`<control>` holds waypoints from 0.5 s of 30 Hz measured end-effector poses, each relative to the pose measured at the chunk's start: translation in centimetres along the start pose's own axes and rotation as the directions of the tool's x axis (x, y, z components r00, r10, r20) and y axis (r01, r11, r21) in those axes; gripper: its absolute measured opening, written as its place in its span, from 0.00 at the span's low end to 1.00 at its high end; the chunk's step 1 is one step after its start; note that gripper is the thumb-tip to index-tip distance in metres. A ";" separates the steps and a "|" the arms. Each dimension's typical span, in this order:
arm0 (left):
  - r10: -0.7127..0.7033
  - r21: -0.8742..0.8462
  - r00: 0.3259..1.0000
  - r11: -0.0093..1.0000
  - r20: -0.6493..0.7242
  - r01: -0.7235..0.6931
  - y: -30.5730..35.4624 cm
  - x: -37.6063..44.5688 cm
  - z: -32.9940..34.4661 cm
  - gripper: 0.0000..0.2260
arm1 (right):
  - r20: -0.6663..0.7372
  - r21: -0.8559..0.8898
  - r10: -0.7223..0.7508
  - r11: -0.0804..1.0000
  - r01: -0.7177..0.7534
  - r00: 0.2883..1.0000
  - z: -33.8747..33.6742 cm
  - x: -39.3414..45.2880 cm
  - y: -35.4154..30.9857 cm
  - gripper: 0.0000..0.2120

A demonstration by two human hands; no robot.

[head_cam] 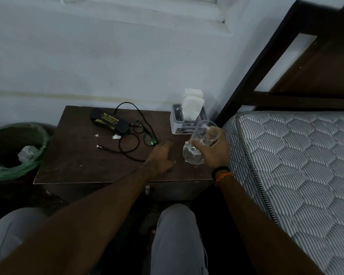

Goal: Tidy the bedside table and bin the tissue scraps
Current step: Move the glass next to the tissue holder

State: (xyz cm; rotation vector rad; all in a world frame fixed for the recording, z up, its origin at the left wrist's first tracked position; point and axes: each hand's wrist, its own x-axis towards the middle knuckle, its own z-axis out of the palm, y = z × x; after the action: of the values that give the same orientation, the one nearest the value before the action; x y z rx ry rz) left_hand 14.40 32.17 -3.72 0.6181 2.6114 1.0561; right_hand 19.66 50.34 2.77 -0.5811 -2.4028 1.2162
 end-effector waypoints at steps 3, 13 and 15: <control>-0.037 -0.090 0.999 0.995 0.027 0.039 -0.2 1.2 1.5 0.37 | 0.003 -0.036 0.002 0.999 -0.002 1.000 0.0 0.1 1.1 0.34; -0.313 0.002 0.949 0.950 0.029 0.313 1.9 4.8 3.8 0.42 | 0.016 -0.020 0.025 0.999 -0.025 1.000 0.6 1.1 3.2 0.33; -0.554 -0.026 0.778 0.819 -0.296 0.573 1.8 6.2 3.9 0.27 | 0.016 -0.021 0.016 1.000 -0.015 1.000 0.7 1.2 3.6 0.33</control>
State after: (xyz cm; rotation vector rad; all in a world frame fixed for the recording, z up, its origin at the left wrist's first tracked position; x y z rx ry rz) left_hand 11.01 38.58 -5.63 -0.3488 2.7947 0.9084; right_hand 18.97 52.52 -0.39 -0.5995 -2.4317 1.2080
